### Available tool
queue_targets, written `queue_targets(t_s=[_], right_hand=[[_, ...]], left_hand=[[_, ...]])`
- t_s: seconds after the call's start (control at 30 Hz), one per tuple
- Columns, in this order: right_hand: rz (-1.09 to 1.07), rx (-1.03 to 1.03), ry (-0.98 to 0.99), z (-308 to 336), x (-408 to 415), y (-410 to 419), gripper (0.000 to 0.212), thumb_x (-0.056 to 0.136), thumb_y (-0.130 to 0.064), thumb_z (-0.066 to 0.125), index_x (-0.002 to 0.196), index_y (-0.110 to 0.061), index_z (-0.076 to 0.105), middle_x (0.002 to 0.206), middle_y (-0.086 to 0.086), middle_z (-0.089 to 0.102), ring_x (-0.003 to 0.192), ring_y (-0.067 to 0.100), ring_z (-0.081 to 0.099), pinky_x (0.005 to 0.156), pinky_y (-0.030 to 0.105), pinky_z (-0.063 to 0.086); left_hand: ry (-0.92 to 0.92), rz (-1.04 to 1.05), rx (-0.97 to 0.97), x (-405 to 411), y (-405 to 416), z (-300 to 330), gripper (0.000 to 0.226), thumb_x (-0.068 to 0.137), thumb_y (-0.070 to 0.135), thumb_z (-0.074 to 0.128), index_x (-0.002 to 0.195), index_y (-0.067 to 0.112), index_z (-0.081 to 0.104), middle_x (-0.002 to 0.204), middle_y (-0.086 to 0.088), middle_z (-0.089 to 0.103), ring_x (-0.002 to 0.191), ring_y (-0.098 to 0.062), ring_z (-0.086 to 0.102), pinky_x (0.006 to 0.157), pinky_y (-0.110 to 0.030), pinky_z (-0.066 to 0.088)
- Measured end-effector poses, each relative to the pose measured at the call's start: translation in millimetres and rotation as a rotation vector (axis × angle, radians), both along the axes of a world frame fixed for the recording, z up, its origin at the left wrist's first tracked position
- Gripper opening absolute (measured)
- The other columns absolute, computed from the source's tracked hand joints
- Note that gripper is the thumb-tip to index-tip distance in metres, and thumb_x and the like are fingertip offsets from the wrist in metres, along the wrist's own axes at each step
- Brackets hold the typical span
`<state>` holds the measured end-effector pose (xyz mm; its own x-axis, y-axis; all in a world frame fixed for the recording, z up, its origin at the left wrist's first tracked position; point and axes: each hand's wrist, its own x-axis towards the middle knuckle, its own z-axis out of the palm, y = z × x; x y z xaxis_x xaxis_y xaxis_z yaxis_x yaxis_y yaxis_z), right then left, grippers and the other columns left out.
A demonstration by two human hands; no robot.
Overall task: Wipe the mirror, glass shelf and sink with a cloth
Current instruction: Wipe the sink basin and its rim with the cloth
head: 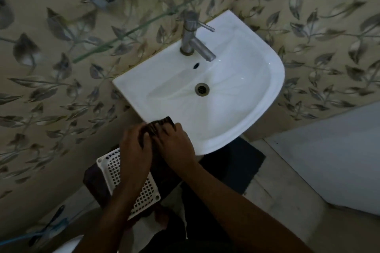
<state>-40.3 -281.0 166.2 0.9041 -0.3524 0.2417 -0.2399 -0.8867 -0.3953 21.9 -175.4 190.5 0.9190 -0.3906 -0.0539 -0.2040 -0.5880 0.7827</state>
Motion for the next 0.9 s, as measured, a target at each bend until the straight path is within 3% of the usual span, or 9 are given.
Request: queue_targets(t_s=[0.13,0.2,0.27,0.43,0.53,0.63,0.73,0.83,0.9], right_hand=[[0.044,-0.096,0.072,-23.4,-72.9,-29.2,0.029,0.102,-0.025,0.047,0.119,-0.011,0.066,0.111,0.006,0.064,0.087,0.029,0.057,0.065,0.039,0.045],[0.043,-0.181,-0.003,-16.3,-103.0,-58.8,0.02,0.094,-0.02,0.062,0.11,-0.011,0.069,0.111,0.002,0.061,0.09,0.024,0.053,0.069,0.036,0.045],[-0.076,-0.215,-0.027,-7.6,-124.9,-90.7,0.021,0.086,-0.024,0.074,0.106,-0.016,0.074,0.107,-0.001,0.064,0.089,0.021,0.051,0.067,0.031,0.049],[-0.397,-0.136,0.111,-3.6,-133.3,-118.6,0.032,0.092,-0.033,0.06,0.111,-0.01,0.072,0.091,0.009,0.064,0.079,0.027,0.058,0.055,0.031,0.049],[-0.252,-0.203,0.045,-9.7,-116.4,-72.5,0.029,0.085,-0.023,0.072,0.111,-0.01,0.072,0.096,0.01,0.068,0.083,0.029,0.063,0.057,0.034,0.056],[0.079,-0.277,0.075,-19.0,-89.4,-17.8,0.027,0.087,-0.011,0.063,0.113,-0.008,0.069,0.11,0.011,0.069,0.088,0.027,0.061,0.074,0.037,0.052],[0.067,-0.159,0.058,-28.3,-78.2,-15.6,0.022,0.092,-0.014,0.062,0.111,-0.007,0.069,0.111,0.011,0.068,0.088,0.026,0.058,0.076,0.038,0.049],[0.125,-0.294,0.002,-27.8,-101.8,-43.0,0.02,0.089,-0.011,0.066,0.107,-0.005,0.07,0.112,0.014,0.068,0.091,0.027,0.06,0.079,0.04,0.05],[0.006,-0.244,-0.03,-19.5,-121.8,-73.4,0.022,0.091,-0.018,0.063,0.108,-0.006,0.069,0.105,0.012,0.066,0.091,0.024,0.057,0.071,0.036,0.051]], left_hand=[[-0.13,-0.214,0.009,-23.6,-18.6,-13.3,0.032,0.092,0.004,0.053,0.123,0.012,0.06,0.13,-0.008,0.053,0.123,-0.024,0.049,0.108,-0.035,0.039],[-0.162,-0.325,0.009,-38.4,-30.3,-14.8,0.03,0.092,0.004,0.054,0.121,0.01,0.061,0.129,-0.008,0.053,0.123,-0.021,0.048,0.107,-0.025,0.035],[-0.139,-0.365,0.005,-46.3,-38.6,-13.8,0.03,0.093,0.004,0.055,0.12,0.011,0.062,0.129,-0.005,0.052,0.122,-0.015,0.046,0.105,-0.02,0.034],[-0.064,-0.3,-0.008,-36.1,-38.6,-14.6,0.029,0.095,0.006,0.052,0.122,0.013,0.062,0.127,0.003,0.051,0.118,-0.004,0.042,0.101,-0.016,0.035],[-0.07,-0.285,-0.002,-30.2,-35.3,-15.1,0.029,0.096,0.005,0.051,0.121,0.012,0.062,0.125,0.003,0.051,0.117,-0.005,0.045,0.101,-0.02,0.039],[-0.083,-0.313,0.044,-31.1,-36.4,-18.2,0.029,0.096,0.007,0.052,0.122,0.013,0.062,0.126,-0.001,0.055,0.115,-0.002,0.042,0.099,-0.012,0.033],[-0.095,-0.352,0.067,-37.4,-40.1,-20.3,0.028,0.096,0.009,0.052,0.122,0.015,0.062,0.124,0.001,0.057,0.114,0.003,0.037,0.099,-0.004,0.025],[-0.163,-0.434,0.061,-42.6,-45.4,-23.1,0.024,0.095,0.009,0.051,0.116,0.011,0.064,0.115,-0.003,0.062,0.11,-0.009,0.048,0.1,-0.017,0.035],[-0.213,-0.491,0.063,-45.1,-48.8,-26.5,0.023,0.093,0.009,0.052,0.112,0.008,0.065,0.11,-0.006,0.064,0.106,-0.019,0.054,0.099,-0.02,0.036]])
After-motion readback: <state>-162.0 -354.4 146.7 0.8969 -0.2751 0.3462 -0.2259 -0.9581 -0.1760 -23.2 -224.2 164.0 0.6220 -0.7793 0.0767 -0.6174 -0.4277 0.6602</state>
